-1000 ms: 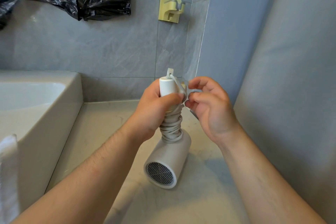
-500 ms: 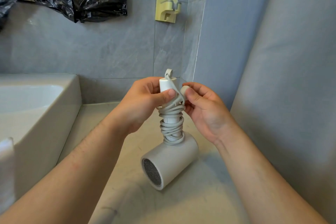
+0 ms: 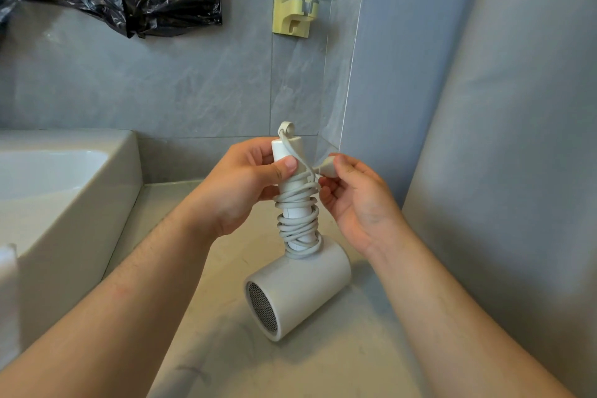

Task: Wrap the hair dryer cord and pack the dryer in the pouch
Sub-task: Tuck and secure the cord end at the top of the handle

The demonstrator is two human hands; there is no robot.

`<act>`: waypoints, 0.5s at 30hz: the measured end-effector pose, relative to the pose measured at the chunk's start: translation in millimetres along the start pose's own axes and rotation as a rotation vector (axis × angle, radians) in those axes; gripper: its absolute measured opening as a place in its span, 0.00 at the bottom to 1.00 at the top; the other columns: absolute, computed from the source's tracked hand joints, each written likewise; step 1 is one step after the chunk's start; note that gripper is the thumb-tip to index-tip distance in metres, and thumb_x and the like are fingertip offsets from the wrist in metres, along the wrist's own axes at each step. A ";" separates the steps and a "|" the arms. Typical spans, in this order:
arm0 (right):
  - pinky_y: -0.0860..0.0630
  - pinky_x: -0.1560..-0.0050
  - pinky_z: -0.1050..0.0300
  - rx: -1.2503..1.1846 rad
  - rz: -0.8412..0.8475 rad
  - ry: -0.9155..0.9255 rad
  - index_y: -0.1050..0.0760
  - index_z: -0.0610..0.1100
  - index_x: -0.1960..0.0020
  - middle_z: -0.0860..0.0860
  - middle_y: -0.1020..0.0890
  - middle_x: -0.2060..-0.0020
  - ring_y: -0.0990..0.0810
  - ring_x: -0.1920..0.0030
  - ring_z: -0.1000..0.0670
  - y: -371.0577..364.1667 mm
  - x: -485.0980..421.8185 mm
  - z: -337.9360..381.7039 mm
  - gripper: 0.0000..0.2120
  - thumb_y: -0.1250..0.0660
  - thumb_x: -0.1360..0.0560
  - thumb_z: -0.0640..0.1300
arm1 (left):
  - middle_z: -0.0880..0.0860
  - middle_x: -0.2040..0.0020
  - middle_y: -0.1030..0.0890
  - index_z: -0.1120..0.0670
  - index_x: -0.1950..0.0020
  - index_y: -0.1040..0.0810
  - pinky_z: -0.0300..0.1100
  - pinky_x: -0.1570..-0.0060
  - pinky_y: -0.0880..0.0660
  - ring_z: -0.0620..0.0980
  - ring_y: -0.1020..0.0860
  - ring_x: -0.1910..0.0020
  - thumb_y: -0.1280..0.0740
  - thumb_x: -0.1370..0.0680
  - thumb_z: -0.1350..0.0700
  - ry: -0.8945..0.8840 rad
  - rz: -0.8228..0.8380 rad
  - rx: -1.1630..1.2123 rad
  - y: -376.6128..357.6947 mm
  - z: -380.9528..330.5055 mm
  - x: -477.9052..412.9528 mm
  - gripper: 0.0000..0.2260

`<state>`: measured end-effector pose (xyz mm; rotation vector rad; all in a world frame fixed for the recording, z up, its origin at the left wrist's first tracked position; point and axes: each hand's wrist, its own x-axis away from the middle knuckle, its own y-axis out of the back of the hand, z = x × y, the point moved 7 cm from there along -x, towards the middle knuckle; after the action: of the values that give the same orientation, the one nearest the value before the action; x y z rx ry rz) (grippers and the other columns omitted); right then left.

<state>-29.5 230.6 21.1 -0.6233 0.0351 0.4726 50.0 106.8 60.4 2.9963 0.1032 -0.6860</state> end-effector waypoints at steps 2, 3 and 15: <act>0.24 0.62 0.57 0.131 0.017 -0.020 0.25 0.44 0.51 0.47 0.19 0.62 0.22 0.63 0.48 -1.7 -1.0 -3.1 0.03 0.36 0.23 0.40 | 0.55 0.57 0.15 0.58 0.52 0.18 0.51 0.53 0.22 0.55 0.17 0.57 0.34 0.25 0.59 0.003 -0.030 -0.011 4.2 2.0 -0.1 0.07; 0.24 0.59 0.55 0.199 0.017 -0.026 0.24 0.46 0.49 0.46 0.19 0.58 0.21 0.59 0.47 -0.6 -1.9 -4.1 0.05 0.35 0.25 0.43 | 0.56 0.56 0.15 0.60 0.51 0.19 0.53 0.52 0.23 0.57 0.18 0.56 0.34 0.25 0.59 0.007 -0.041 -0.010 5.1 2.9 -0.2 0.07; 0.25 0.49 0.49 0.375 0.203 -0.094 0.20 0.49 0.53 0.45 0.17 0.53 0.20 0.55 0.45 0.1 2.0 -10.0 0.09 0.34 0.31 0.50 | 0.56 0.59 0.18 0.67 0.48 0.23 0.40 0.58 0.22 0.52 0.18 0.59 0.38 0.30 0.59 0.015 -0.071 0.083 1.2 0.2 -0.5 0.15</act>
<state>-26.7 225.8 12.5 -0.2291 0.0960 0.6719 49.5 105.6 60.6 3.0912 0.1879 -0.6912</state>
